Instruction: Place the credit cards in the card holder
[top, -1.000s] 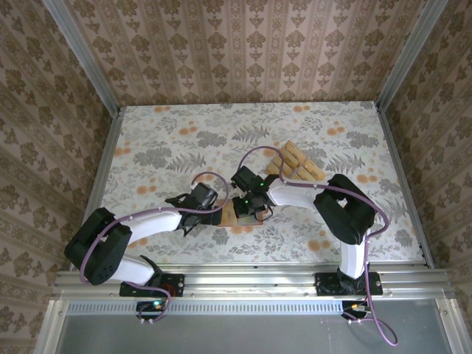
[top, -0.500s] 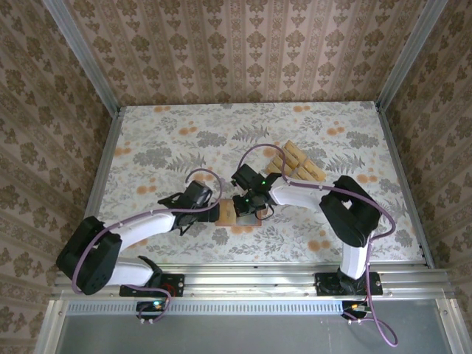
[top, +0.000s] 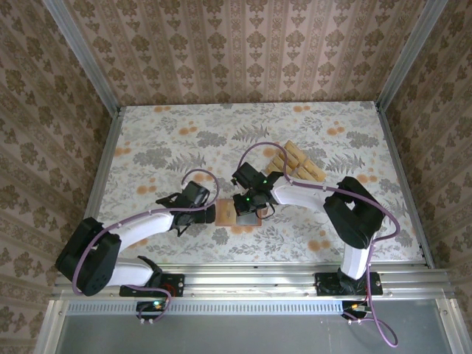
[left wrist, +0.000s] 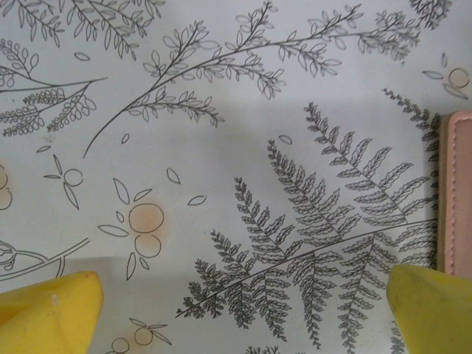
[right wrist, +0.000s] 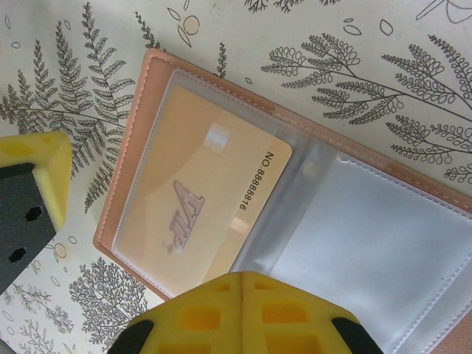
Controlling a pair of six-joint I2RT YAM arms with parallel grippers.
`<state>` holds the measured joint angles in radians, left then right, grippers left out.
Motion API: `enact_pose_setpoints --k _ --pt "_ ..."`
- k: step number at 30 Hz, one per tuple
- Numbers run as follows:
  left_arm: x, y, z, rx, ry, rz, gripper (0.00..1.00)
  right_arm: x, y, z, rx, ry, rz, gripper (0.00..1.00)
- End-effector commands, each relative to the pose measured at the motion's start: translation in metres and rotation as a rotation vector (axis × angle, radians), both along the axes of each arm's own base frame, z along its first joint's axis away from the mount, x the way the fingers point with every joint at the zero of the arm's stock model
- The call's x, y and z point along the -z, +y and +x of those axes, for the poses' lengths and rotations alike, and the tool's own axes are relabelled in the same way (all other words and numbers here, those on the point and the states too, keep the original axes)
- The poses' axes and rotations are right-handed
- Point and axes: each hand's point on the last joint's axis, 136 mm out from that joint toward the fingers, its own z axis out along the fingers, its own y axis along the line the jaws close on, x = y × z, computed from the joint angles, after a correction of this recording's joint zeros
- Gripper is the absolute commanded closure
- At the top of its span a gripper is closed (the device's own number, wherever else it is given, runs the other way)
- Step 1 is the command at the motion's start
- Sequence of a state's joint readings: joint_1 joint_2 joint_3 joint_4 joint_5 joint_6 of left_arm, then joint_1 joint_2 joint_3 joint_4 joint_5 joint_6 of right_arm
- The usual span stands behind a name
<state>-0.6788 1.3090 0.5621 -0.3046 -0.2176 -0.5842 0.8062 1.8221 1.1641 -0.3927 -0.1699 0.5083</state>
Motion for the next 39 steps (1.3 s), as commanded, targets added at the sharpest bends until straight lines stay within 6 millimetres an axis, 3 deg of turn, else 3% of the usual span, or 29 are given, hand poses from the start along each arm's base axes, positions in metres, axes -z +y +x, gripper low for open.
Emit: enact_pose_setpoints --k 1,31,39 --pt "0.011 0.012 -0.007 -0.031 0.035 0.040 0.00 0.003 0.011 -0.002 -0.009 0.024 0.015 1.00" --pt "0.030 -0.010 -0.009 0.032 0.075 -0.001 0.00 0.033 0.009 -0.011 -0.007 0.077 -0.022 1.00" --pt "0.028 -0.013 -0.007 0.039 0.066 -0.002 0.00 0.012 0.017 -0.006 -0.022 0.051 0.007 1.00"
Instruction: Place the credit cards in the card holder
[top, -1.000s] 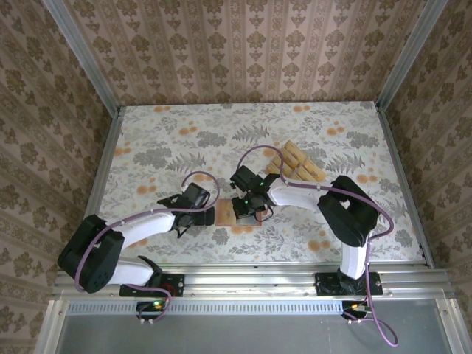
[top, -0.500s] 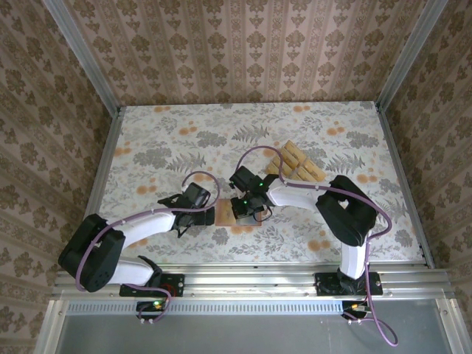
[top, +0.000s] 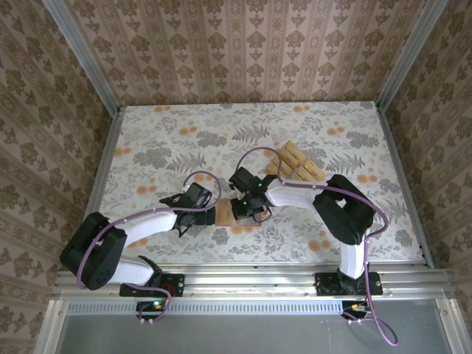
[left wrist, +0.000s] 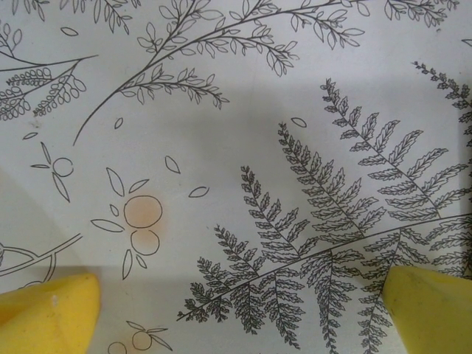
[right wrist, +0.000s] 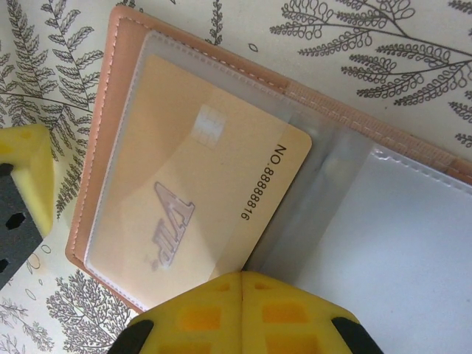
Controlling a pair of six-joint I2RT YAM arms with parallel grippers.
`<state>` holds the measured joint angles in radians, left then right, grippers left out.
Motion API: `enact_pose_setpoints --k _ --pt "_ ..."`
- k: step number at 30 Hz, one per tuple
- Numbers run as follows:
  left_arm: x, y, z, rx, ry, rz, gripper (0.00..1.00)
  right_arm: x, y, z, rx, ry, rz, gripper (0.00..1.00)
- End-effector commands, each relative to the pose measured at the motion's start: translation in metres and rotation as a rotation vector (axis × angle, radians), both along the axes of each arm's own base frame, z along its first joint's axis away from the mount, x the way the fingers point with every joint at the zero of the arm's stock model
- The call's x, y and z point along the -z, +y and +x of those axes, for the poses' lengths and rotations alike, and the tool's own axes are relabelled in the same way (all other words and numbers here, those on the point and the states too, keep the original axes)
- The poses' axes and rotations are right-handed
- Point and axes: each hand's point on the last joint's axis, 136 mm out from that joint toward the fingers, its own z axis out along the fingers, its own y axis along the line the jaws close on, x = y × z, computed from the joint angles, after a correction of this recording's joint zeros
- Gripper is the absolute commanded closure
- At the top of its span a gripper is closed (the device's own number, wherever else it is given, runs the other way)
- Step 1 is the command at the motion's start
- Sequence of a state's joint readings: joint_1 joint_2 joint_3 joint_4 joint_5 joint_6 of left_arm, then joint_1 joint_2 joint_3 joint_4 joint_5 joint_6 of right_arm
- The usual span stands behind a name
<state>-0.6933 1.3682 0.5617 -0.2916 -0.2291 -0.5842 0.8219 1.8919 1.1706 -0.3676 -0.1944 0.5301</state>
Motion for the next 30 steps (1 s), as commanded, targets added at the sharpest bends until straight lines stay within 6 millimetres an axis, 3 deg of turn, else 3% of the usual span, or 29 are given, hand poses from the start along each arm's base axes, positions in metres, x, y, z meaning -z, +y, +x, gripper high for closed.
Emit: enact_pose_setpoints --k 1,6,10,16,23,30 --pt "0.014 -0.013 -0.004 0.027 0.036 -0.040 0.00 -0.015 0.009 0.003 -0.016 -0.009 0.021 1.00" --pt "-0.001 -0.011 0.000 0.029 0.011 -0.032 0.00 -0.049 0.000 0.012 -0.008 -0.070 0.038 0.99" --pt "-0.021 -0.010 0.006 0.041 -0.029 -0.021 0.00 -0.060 -0.021 0.022 0.032 -0.097 0.038 0.81" --pt "-0.043 -0.019 0.012 0.066 -0.074 -0.052 0.00 -0.046 -0.049 0.027 0.090 -0.060 0.052 0.61" --pt "-0.055 -0.040 0.015 0.113 -0.114 -0.072 0.00 -0.030 -0.054 0.031 0.118 -0.020 0.079 0.60" --pt "-0.051 -0.059 0.009 0.161 -0.119 -0.065 0.00 -0.025 -0.049 0.031 0.124 -0.001 0.101 0.60"
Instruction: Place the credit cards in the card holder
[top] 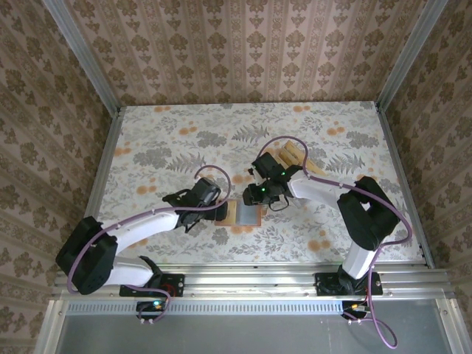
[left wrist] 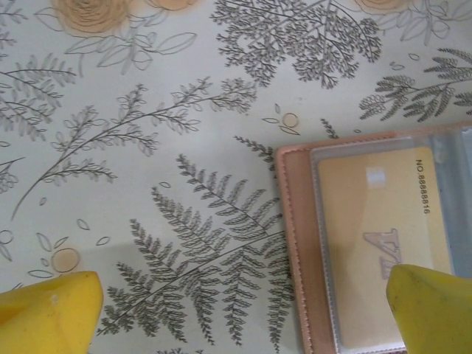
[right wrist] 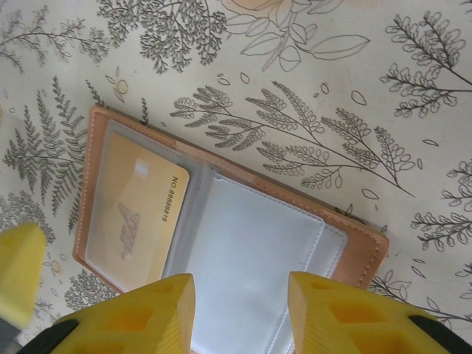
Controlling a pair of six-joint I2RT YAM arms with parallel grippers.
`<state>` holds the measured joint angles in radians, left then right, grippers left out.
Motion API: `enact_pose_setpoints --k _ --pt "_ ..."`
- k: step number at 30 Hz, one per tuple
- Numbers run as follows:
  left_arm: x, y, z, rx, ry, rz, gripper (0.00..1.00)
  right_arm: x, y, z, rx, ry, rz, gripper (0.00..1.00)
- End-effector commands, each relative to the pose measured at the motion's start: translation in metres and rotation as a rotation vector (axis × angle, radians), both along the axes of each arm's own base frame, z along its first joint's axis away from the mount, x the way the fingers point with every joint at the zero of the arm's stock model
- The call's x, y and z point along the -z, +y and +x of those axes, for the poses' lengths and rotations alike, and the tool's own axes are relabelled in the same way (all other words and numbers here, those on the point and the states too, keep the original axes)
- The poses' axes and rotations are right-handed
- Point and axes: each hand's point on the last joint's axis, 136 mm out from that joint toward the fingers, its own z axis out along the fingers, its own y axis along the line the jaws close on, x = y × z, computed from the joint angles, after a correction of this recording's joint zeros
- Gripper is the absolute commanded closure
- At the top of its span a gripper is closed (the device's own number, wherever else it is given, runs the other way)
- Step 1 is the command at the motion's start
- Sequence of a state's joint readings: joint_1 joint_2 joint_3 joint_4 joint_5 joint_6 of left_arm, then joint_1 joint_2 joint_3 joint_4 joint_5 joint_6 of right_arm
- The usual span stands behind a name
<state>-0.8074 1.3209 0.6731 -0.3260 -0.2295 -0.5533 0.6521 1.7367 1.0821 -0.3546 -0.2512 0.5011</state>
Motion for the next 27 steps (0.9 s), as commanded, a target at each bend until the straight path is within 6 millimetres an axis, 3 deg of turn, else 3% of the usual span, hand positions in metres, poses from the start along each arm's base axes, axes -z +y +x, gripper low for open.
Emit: enact_pose_setpoints --k 1,15,27 --pt "-0.005 -0.011 0.003 0.024 -0.026 0.006 0.00 0.012 0.003 -0.003 0.002 0.039 0.017 0.60" --pt "-0.003 -0.028 0.000 0.083 -0.066 0.001 0.00 0.036 0.007 -0.005 0.013 0.090 0.017 0.61" --pt "0.000 -0.044 -0.007 0.156 -0.100 -0.008 0.00 0.042 0.012 -0.006 0.014 0.107 0.022 0.61"
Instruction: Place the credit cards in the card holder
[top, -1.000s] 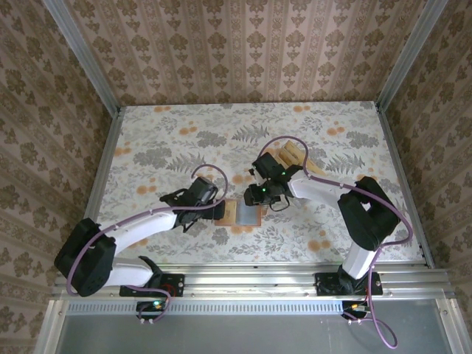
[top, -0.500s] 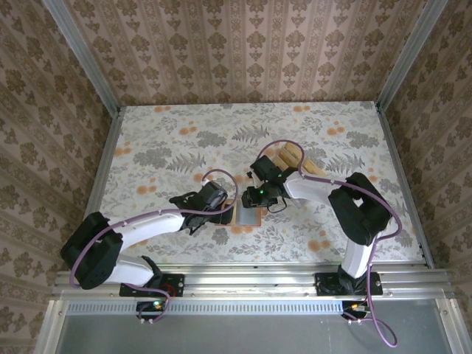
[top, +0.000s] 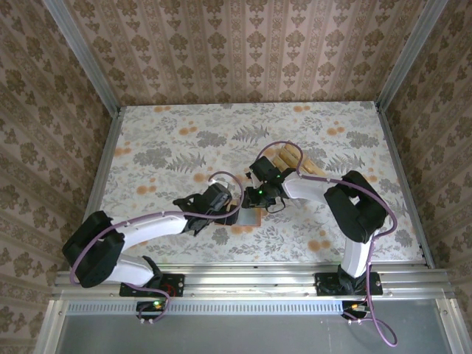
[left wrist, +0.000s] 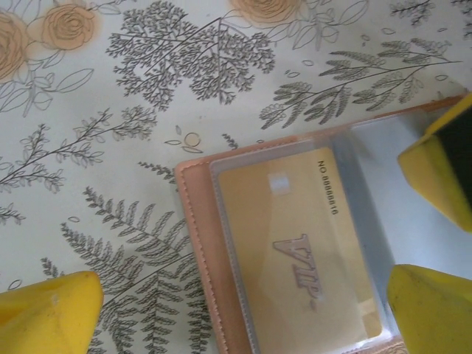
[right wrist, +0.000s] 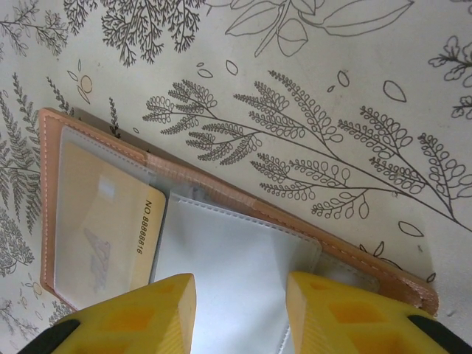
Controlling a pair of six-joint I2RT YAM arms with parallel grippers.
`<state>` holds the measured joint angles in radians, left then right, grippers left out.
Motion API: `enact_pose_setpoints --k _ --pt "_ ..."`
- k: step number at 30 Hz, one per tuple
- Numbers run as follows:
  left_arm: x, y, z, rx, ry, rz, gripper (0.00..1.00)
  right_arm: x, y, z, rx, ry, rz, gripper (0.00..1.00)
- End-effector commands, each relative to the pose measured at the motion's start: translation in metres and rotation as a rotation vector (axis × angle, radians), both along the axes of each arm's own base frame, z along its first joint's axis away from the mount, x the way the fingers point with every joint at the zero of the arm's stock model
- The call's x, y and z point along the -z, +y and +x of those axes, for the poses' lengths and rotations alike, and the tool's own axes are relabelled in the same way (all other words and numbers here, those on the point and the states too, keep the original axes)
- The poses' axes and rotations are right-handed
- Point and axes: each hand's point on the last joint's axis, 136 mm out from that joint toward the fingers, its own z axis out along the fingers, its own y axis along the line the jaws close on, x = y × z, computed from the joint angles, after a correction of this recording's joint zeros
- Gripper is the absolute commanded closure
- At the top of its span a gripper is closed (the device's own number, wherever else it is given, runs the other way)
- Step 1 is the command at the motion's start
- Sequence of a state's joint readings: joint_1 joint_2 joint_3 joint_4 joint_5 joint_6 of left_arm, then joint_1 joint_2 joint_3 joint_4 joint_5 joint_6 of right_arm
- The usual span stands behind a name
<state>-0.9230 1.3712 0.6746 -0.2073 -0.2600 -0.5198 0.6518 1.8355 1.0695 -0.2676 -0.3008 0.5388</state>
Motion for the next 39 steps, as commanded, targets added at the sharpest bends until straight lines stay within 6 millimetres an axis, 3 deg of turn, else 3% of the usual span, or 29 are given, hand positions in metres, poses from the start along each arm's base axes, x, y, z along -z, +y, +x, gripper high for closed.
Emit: enact_pose_setpoints --k 1,18,24,28,34,39 --pt "0.002 -0.006 -0.001 0.035 -0.033 0.007 0.00 0.011 0.001 -0.007 0.003 0.041 -0.005 0.61" --pt "0.025 -0.024 -0.012 0.119 -0.039 0.031 0.00 0.013 -0.001 -0.009 0.007 0.044 -0.009 0.61" --pt "0.033 -0.019 -0.010 0.100 -0.032 0.084 0.00 0.011 0.000 -0.008 0.007 0.043 -0.006 0.61" --pt "0.040 -0.014 -0.011 0.088 -0.017 0.115 0.00 0.001 0.002 -0.005 0.005 0.028 0.009 0.60" --pt "0.044 -0.011 -0.013 0.074 -0.004 0.116 0.00 -0.028 -0.003 0.004 0.025 -0.027 0.032 0.50" --pt "0.045 -0.011 -0.014 0.074 -0.001 0.112 0.00 -0.033 -0.010 0.004 0.051 -0.038 0.039 0.48"
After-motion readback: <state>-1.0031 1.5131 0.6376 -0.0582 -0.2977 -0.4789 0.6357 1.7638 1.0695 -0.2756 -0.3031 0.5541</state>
